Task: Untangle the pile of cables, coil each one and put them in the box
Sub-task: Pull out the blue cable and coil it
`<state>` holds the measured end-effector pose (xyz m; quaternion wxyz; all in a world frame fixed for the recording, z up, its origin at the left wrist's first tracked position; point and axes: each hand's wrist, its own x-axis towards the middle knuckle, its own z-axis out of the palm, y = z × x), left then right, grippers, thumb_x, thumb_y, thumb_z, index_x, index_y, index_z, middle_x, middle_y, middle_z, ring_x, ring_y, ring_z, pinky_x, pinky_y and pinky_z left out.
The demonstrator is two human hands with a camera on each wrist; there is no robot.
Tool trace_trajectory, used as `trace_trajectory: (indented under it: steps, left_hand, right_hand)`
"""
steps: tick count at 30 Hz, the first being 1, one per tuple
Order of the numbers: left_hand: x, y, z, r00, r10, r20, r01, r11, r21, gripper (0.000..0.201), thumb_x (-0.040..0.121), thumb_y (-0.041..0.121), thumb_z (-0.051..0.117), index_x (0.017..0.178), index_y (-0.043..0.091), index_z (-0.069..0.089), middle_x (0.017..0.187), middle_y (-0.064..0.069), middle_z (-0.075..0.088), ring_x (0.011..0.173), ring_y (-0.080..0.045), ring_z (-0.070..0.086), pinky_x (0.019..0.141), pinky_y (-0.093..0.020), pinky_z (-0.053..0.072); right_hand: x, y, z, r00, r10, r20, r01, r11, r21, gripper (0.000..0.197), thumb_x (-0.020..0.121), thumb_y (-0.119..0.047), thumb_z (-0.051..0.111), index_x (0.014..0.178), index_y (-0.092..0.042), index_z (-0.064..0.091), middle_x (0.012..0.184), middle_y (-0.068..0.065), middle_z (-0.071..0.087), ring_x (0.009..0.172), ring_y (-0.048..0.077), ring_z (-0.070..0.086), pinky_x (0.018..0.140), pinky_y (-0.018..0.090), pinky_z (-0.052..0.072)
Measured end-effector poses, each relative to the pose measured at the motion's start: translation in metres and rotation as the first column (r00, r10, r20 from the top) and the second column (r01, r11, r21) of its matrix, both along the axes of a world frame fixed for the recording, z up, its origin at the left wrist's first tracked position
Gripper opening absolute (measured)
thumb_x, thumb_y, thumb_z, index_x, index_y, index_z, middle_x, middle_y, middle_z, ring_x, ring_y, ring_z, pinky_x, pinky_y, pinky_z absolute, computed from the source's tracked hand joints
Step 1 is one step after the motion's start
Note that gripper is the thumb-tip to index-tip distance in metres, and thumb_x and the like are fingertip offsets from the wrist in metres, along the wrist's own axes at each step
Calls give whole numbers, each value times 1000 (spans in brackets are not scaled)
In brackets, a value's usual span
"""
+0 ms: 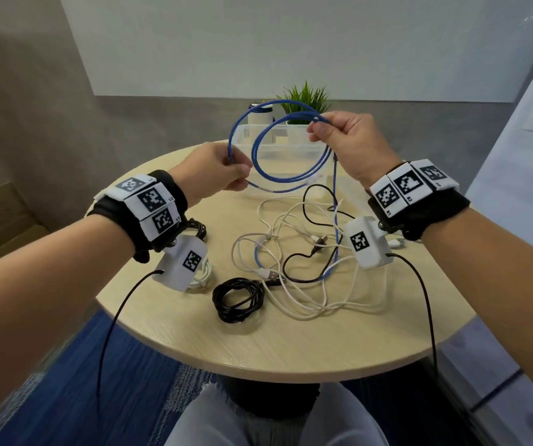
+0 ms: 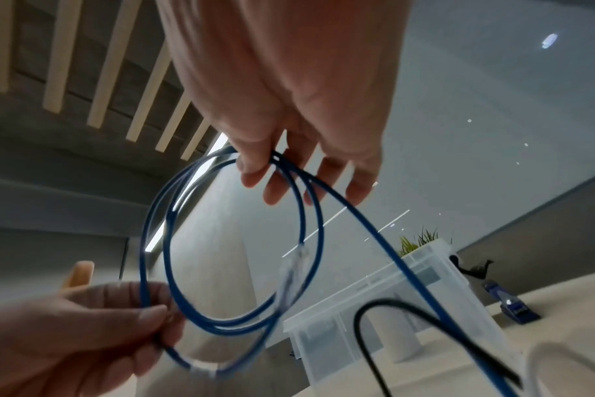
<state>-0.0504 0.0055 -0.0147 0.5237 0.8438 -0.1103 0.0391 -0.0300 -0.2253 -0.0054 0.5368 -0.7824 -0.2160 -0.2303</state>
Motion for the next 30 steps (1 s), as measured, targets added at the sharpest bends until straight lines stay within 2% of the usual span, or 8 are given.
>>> trace_trajectory:
  steps: [4, 7, 10, 13, 15, 19, 26, 30]
  left_hand:
    - [-8, -6, 0, 991, -124, -48, 124, 992, 7, 37, 83, 21, 71, 116, 16, 55, 88, -4, 64, 78, -15, 62, 76, -26, 55]
    - [-8, -11, -2, 987, 51, 155, -81, 979, 189, 37, 78, 39, 74, 108, 22, 61, 92, 5, 63, 71, -11, 58, 57, -22, 48]
    - [-8, -14, 2, 925, 84, 371, -232, 898, 375, 34, 78, 40, 74, 106, 24, 64, 95, 8, 62, 76, -10, 54, 62, -21, 39]
    - [-10, -26, 5, 951, -71, 301, -92, 864, 495, 25, 83, 35, 69, 104, 22, 64, 91, 4, 64, 66, -10, 52, 61, -22, 41]
    - [-9, -33, 4, 967, -142, 213, 11, 853, 522, 13, 90, 29, 61, 94, 18, 64, 83, 3, 67, 63, -12, 52, 61, -24, 44]
    - [-7, -36, 1, 967, -126, 223, 23, 911, 411, 26, 97, 31, 48, 74, 20, 51, 69, 3, 63, 52, -8, 49, 51, -18, 43]
    - [-5, -34, 0, 977, -26, 213, -7, 988, 152, 29, 102, 29, 36, 81, 14, 48, 73, -5, 61, 52, -10, 51, 45, -14, 45]
    - [-2, -31, 2, 964, 37, 263, -54, 997, 55, 28, 102, 29, 35, 79, 19, 47, 70, -4, 60, 44, -4, 48, 43, -14, 44]
  right_hand:
    - [-2, 1, -1, 1000, -21, -14, 19, 985, -169, 13, 93, -19, 60, 101, -21, 70, 85, -7, 65, 86, 6, 58, 84, 21, 43]
    - [-6, 2, -1, 999, -44, 25, 50, 946, -321, 17, 92, -21, 61, 104, -19, 72, 79, -13, 62, 76, -5, 54, 77, 12, 40]
    - [-10, 5, -4, 996, -69, 53, 85, 896, -435, 20, 91, -19, 62, 109, -15, 72, 78, -13, 55, 71, -5, 49, 65, 0, 33]
    - [-14, 9, -7, 999, -30, 25, 38, 900, -434, 21, 91, -18, 62, 110, -17, 71, 83, -5, 56, 75, 2, 51, 68, 3, 36]
    - [-14, 10, -8, 1000, -25, -15, 16, 897, -441, 20, 91, -19, 63, 108, -16, 72, 86, -1, 59, 78, 5, 52, 73, 16, 41]
    - [-10, -4, -17, 984, -112, -141, 27, 866, -499, 11, 91, -19, 61, 100, -16, 67, 91, 1, 64, 86, 13, 57, 82, 27, 44]
    - [-2, -27, -38, 884, -234, -406, -66, 796, -602, 19, 96, -13, 49, 99, -23, 65, 99, 1, 66, 91, 16, 57, 79, 28, 46]
    - [-3, -28, -38, 882, -296, -366, -19, 754, -657, 14, 94, -19, 55, 100, -21, 68, 101, 1, 65, 97, 17, 57, 85, 27, 42]
